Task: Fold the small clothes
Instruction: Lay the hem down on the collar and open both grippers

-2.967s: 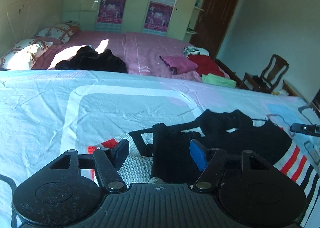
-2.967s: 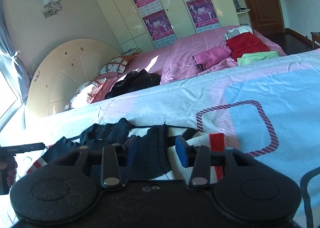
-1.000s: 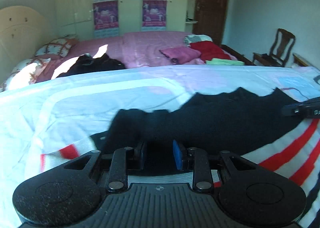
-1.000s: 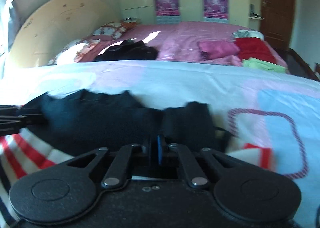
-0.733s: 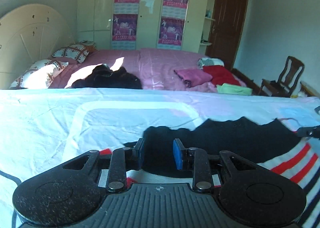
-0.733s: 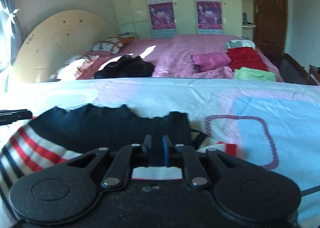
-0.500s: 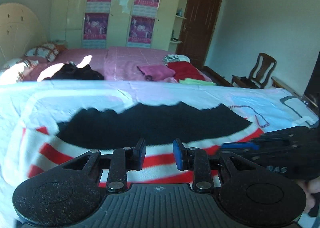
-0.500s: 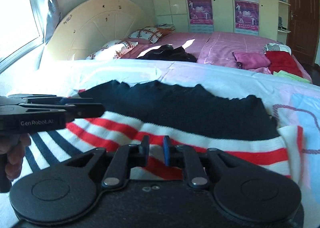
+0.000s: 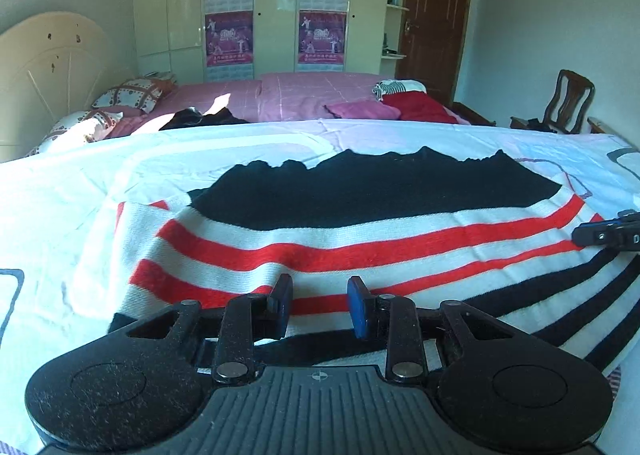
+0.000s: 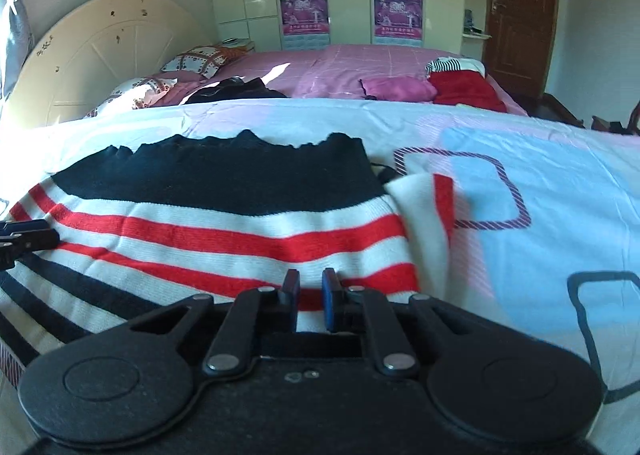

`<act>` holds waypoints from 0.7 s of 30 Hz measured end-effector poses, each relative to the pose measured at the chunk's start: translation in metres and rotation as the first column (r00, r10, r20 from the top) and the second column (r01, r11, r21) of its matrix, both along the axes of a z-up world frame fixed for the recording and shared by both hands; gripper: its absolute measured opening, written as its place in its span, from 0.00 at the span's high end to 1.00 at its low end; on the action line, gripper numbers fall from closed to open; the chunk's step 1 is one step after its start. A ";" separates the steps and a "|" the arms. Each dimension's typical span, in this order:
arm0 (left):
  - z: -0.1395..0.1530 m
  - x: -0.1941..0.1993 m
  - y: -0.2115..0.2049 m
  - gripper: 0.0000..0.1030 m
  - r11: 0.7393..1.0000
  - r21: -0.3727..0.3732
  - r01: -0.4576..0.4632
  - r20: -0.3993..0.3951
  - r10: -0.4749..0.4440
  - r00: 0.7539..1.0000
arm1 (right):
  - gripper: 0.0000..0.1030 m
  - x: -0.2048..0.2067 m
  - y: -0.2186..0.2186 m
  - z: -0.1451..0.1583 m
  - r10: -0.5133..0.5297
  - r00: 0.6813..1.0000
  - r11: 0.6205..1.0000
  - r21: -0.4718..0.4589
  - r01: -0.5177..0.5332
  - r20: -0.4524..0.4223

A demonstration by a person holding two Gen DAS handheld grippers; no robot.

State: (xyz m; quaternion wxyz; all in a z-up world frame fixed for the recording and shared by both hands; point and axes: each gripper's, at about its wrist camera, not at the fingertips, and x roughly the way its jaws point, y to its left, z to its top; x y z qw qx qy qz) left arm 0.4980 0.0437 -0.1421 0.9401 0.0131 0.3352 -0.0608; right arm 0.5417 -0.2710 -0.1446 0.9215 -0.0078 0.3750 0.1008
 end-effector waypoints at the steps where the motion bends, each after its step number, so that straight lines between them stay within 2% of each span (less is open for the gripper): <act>1: 0.001 -0.002 0.003 0.70 1.000 0.006 -0.005 -0.004 0.005 1.000 | 0.88 -0.002 -0.003 0.001 -0.010 1.000 1.000 0.010 0.010 -0.003; 2: 0.004 -0.005 0.004 0.70 1.000 0.006 -0.016 -0.008 0.016 1.000 | 0.87 -0.006 -0.004 0.004 -0.020 1.000 1.000 0.008 0.020 0.001; 3: 0.009 -0.011 0.003 0.70 1.000 0.007 -0.023 0.000 0.023 1.000 | 0.80 -0.012 -0.002 0.009 -0.020 1.000 1.000 0.011 0.019 0.021; 7: 0.027 -0.042 -0.018 0.70 0.999 -0.024 0.028 0.053 -0.026 0.998 | 0.80 -0.042 0.022 0.028 0.063 0.996 0.996 0.058 -0.067 0.069; 10: 0.031 -0.055 -0.042 0.70 0.996 -0.057 0.069 0.061 -0.065 0.996 | 0.80 -0.060 0.056 0.026 0.155 0.986 0.985 0.068 -0.159 0.052; 13: 0.024 -0.059 -0.061 0.69 0.992 -0.076 0.096 0.042 -0.093 0.995 | 0.81 -0.070 0.082 0.016 0.215 0.976 0.974 0.065 -0.216 0.030; 15: 0.014 -0.060 -0.069 0.60 0.993 -0.060 0.100 0.013 -0.099 0.995 | 0.81 -0.071 0.090 0.007 0.227 0.974 0.972 0.065 -0.227 0.005; 16: 0.008 -0.061 -0.071 0.59 0.995 -0.036 0.096 -0.005 -0.096 0.995 | 0.81 -0.074 0.092 0.002 0.223 0.975 0.974 0.050 -0.223 -0.001; 17: 0.000 -0.062 -0.072 0.59 0.996 -0.002 0.090 -0.024 -0.090 0.996 | 0.81 -0.074 0.092 -0.002 0.220 0.975 0.975 0.037 -0.220 -0.011; 21: -0.005 -0.076 -0.058 0.59 0.996 -0.005 0.086 -0.006 -0.086 0.996 | 0.84 -0.085 0.073 -0.004 0.188 0.982 0.982 0.001 -0.188 -0.001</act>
